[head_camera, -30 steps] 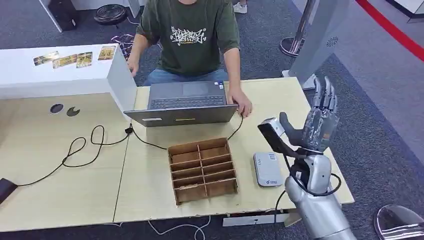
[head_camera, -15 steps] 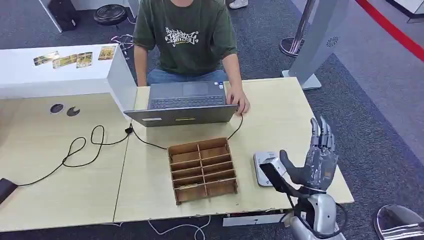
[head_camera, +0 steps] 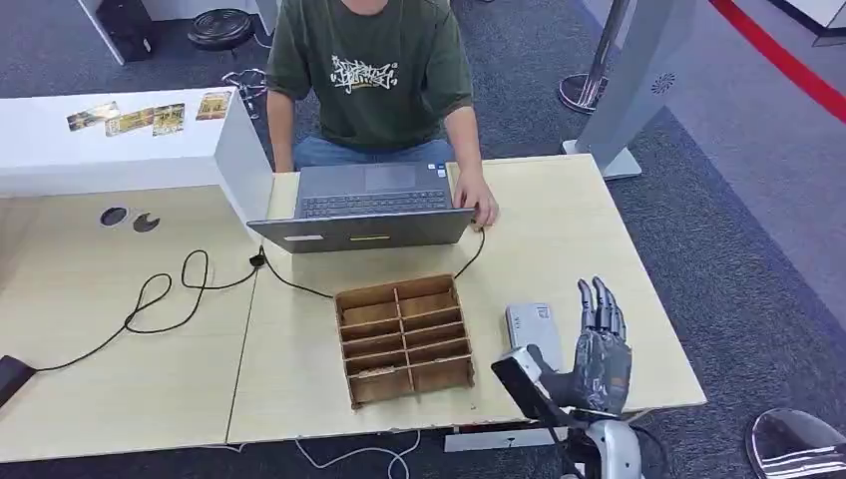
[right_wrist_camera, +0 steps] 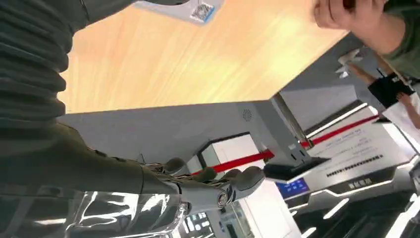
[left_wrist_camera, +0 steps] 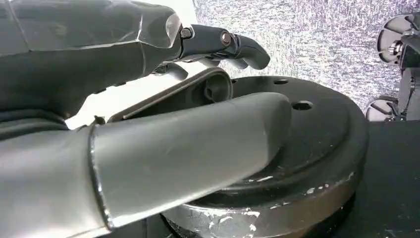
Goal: Pass the card to the sensor for recognition and then transmit it.
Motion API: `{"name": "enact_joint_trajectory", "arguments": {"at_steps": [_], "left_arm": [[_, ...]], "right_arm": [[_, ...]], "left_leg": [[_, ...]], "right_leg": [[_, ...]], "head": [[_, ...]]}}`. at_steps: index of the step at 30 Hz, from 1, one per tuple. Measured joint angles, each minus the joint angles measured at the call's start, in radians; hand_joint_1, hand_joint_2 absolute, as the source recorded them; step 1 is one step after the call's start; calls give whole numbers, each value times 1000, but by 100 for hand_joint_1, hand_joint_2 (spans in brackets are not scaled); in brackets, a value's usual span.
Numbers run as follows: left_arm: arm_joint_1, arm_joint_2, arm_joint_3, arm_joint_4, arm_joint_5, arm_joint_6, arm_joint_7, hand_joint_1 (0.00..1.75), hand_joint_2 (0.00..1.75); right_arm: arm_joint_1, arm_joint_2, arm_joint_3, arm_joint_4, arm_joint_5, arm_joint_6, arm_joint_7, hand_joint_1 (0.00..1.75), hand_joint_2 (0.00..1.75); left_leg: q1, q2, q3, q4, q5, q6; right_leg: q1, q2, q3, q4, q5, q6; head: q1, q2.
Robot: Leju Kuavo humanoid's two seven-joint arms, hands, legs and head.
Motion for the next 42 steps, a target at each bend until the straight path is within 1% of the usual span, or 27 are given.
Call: {"name": "enact_joint_trajectory", "arguments": {"at_steps": [3,7,14,20,29,34,39,42], "left_arm": [[0,0,0,0,2,2,0,0,0],[0,1,0,0,2,2,0,0,0],[0,3,0,0,3,1,0,0,0],[0,4,0,0,4,2,0,0,0],[0,5,0,0,9,3,0,0,0],[0,8,0,0,15,3,-3,0,0],[0,8,0,0,23,3,-6,0,0],[0,8,0,0,32,5,-8,0,0]], "right_arm": [[-1,-14,36,21,-14,8,16,0,175],[-9,-34,84,58,-19,21,20,0,175],[-50,-74,178,136,-61,105,14,0,175],[-73,-88,238,190,-69,122,14,0,175],[-96,-103,289,224,-72,120,17,0,175],[-102,-115,294,225,-63,115,32,0,175],[-101,-136,294,199,-29,99,61,0,175],[-93,-156,294,155,-3,79,76,0,175]], "left_leg": [[0,0,0,0,0,0],[0,0,-1,0,0,0],[0,0,-1,0,0,0],[0,0,-1,0,0,0],[0,0,-1,0,0,0],[0,0,-1,0,0,0],[0,0,-1,0,0,0],[0,0,-1,0,0,0]], "right_leg": [[0,0,0,0,0,0],[0,0,0,0,0,0],[0,0,0,0,0,0],[0,0,0,0,0,0],[0,0,-1,0,0,0],[0,0,0,0,0,0],[0,0,-1,0,0,0],[0,0,-1,0,0,0]], "head": [[0,0],[0,0],[0,0],[0,0],[0,0],[0,0],[0,0],[0,0]]}}
